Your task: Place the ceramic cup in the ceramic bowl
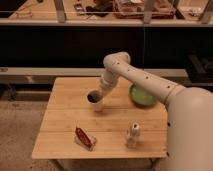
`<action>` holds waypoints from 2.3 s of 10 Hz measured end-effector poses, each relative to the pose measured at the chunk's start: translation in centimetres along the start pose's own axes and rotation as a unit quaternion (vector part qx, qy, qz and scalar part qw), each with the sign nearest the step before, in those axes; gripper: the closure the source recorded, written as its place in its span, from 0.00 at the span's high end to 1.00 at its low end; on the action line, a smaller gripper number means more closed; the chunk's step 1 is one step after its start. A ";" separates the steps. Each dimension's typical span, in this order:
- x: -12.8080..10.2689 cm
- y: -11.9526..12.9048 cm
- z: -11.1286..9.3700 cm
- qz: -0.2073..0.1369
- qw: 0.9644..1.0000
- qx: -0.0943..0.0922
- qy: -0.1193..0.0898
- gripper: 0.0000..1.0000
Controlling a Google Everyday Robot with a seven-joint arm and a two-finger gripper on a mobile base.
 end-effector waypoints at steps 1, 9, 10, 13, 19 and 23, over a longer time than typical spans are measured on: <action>0.2 0.3 -1.0 0.010 1.000 0.011 0.004 0.10; 0.6 13.1 -9.7 0.189 0.980 0.016 0.061 0.10; 0.6 15.3 -11.0 0.218 0.973 0.007 0.073 0.10; -0.9 22.0 -14.3 0.316 0.943 -0.015 0.105 0.10; -4.7 28.2 -14.7 0.442 0.888 -0.033 0.125 0.29; -6.6 28.9 -11.9 0.463 0.877 -0.040 0.117 0.69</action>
